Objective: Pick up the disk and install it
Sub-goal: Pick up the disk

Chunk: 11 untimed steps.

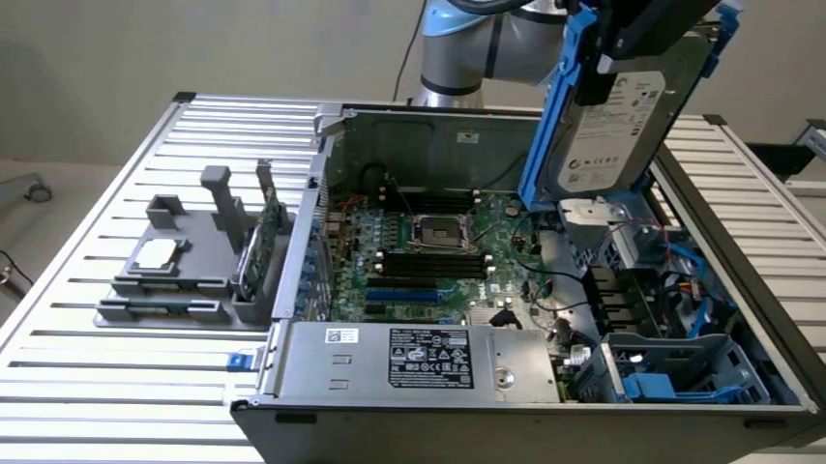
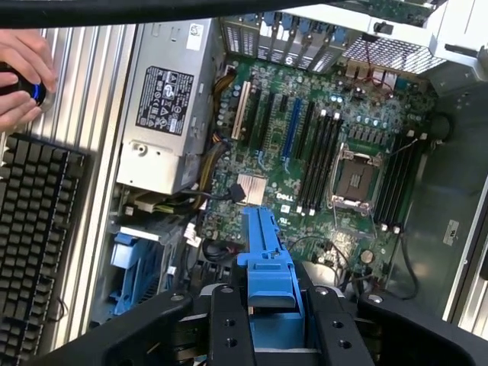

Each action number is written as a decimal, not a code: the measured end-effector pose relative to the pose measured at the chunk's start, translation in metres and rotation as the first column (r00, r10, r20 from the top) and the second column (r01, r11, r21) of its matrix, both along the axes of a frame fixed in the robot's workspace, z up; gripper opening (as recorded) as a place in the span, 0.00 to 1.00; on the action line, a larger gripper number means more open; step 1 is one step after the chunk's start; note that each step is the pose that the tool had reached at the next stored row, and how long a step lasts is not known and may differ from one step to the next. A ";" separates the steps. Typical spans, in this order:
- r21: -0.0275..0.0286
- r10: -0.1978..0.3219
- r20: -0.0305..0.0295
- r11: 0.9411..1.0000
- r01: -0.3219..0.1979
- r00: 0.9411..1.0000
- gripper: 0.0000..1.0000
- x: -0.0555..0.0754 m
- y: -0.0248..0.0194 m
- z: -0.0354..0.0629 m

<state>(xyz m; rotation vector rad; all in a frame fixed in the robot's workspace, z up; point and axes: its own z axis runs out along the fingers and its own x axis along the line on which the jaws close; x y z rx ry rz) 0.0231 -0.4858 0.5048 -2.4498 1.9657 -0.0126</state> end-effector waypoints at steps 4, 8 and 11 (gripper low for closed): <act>0.002 0.000 0.009 1.000 0.000 1.000 0.33 0.002 -0.0070 0.0000; 0.004 0.000 0.013 1.000 0.000 1.000 0.33 0.009 -0.0154 0.0000; 0.006 0.000 0.013 1.000 0.000 1.000 0.33 0.015 -0.0230 0.0000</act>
